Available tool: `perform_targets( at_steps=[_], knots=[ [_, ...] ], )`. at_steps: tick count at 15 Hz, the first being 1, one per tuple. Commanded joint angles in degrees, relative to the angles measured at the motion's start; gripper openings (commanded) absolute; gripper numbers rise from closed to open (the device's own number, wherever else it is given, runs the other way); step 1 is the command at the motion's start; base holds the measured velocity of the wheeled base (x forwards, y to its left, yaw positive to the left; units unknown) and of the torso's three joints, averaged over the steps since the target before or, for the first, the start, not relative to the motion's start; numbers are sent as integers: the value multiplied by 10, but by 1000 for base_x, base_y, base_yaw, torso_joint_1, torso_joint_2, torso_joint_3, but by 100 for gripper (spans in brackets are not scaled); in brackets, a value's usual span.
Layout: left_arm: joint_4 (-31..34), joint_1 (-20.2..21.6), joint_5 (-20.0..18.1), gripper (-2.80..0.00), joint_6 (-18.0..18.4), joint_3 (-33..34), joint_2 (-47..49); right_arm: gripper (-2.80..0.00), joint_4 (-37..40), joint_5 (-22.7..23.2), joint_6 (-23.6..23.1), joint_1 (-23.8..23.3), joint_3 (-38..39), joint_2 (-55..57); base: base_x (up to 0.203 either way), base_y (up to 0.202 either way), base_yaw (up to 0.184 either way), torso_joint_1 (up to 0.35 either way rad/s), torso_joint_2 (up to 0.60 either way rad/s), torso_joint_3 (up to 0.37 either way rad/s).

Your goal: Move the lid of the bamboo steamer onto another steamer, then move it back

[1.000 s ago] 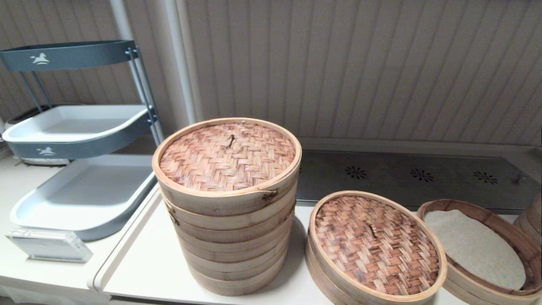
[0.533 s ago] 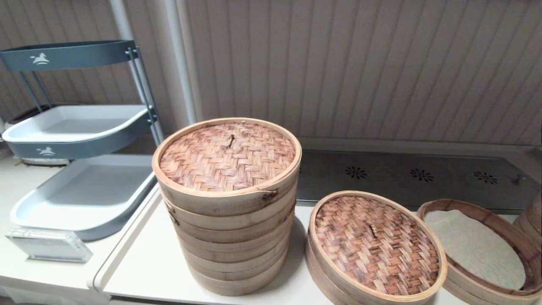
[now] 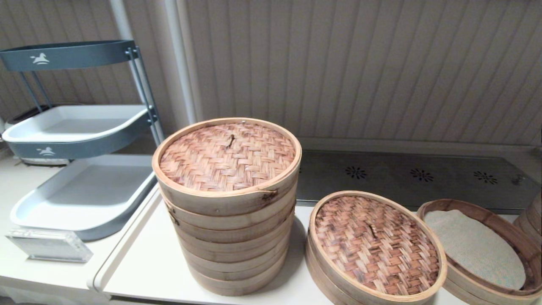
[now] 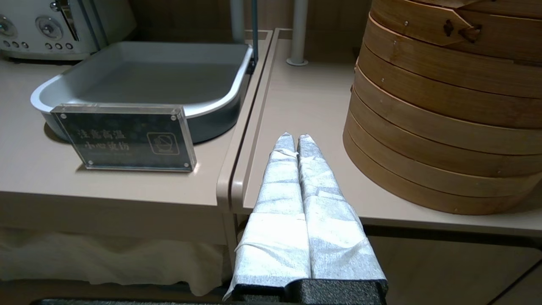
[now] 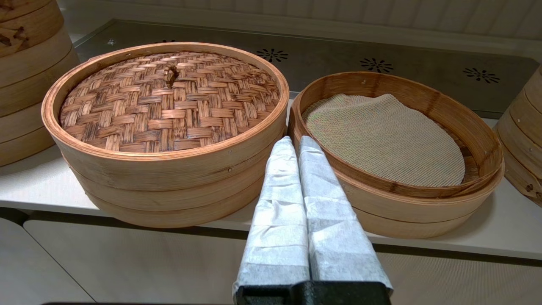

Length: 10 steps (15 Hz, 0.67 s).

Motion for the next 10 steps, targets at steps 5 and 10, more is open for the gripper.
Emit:
perform_targets(
  at_steps=[5,10],
  knots=[
    [0,0,0,-280,0,14,-1,-280,0,0,0,0,13,1,0,0,0,0,0,0],
    [0,0,0,-280,0,14,-1,-280,0,0,0,0,13,1,0,0,0,0,0,0]
  ],
)
